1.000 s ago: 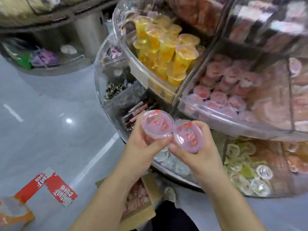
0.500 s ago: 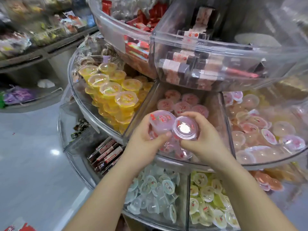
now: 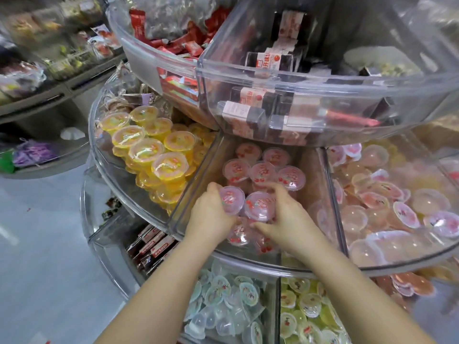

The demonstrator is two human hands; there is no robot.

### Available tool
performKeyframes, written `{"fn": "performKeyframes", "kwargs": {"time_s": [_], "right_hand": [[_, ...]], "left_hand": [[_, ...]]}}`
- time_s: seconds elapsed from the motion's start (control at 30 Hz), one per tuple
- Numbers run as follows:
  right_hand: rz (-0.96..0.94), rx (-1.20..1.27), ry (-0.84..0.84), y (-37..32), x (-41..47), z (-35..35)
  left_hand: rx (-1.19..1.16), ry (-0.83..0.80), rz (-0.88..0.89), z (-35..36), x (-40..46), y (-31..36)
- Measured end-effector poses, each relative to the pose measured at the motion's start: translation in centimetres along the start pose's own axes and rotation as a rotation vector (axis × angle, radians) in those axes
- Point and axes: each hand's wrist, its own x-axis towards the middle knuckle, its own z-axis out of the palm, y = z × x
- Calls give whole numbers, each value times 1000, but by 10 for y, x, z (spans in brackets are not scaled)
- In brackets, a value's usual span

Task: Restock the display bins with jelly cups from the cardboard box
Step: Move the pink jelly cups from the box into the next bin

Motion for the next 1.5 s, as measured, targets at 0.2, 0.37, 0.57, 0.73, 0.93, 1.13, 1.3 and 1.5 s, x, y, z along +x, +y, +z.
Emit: {"fn": "performKeyframes", "kwargs": {"time_s": [0.2, 0.37, 0.57, 0.73, 0.93, 1.13, 1.3, 1.5], "right_hand": [[116, -42, 23, -5, 6, 1], [104, 136, -33, -2, 17, -2], [120, 301, -52, 6, 21, 4], [106, 295, -9, 5, 22, 9], [108, 373, -59, 2, 18, 5], [256, 385, -104, 1, 0, -12], [183, 375, 84, -17, -32, -22], [-138, 718, -248, -96, -83, 40]], "left_hand": [[177, 138, 65, -1, 0, 4], [278, 81, 50, 0, 5, 6], [134, 85, 56, -1, 2, -1], [232, 149, 100, 1, 2, 0], [205, 152, 121, -2, 0, 0], [174, 157, 161, -16, -17, -6], [-130, 254, 235, -37, -52, -22], [-582, 424, 121, -66, -114, -103]]}}
